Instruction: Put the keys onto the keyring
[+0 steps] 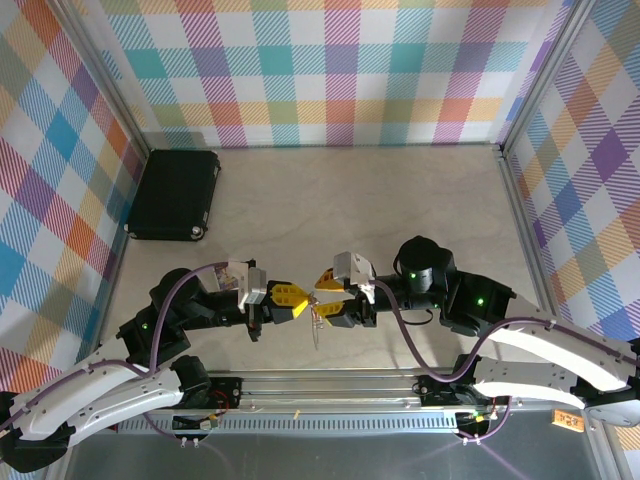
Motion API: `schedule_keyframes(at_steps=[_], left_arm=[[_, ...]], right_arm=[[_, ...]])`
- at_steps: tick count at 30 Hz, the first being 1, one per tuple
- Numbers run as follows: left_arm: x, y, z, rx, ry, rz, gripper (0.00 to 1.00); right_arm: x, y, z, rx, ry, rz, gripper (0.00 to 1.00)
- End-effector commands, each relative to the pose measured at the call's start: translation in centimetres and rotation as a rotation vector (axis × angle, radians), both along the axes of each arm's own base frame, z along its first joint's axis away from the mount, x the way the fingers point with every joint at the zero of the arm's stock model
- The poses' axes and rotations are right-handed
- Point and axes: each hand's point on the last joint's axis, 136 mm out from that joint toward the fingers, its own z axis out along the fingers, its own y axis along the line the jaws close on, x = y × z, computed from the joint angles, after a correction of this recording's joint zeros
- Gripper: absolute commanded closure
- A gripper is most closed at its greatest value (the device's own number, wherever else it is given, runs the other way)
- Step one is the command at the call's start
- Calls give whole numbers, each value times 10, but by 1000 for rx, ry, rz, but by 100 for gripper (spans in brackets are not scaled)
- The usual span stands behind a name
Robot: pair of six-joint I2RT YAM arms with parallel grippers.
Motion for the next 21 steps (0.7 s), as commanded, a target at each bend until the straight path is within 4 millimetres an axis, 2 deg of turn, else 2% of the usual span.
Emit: schedule_keyframes(at_steps=[1, 3, 9, 13, 14, 16, 18, 21], left_arm=[[-8, 2, 17, -70, -34, -36, 100], [-9, 2, 18, -73, -30, -39, 100], [-7, 2, 16, -72, -24, -30, 100], [-1, 3, 9, -34, -14, 7, 100], [1, 3, 6, -14, -10, 20, 96], [5, 4, -2, 37, 1, 47, 79], [9, 4, -12, 91, 20, 65, 69], [11, 1, -27, 164, 46, 64, 66]], right_arm=[[1, 4, 6, 36, 6, -5, 68], [2, 5, 6, 33, 7, -8, 77], [5, 4, 2, 18, -2, -26, 97], [7, 2, -2, -19, -28, -30, 100], [8, 0, -3, -36, -38, -30, 100], [7, -2, -7, -82, -65, -23, 100], [6, -4, -11, -134, -84, -5, 100], [5, -5, -17, -208, -100, 23, 100]])
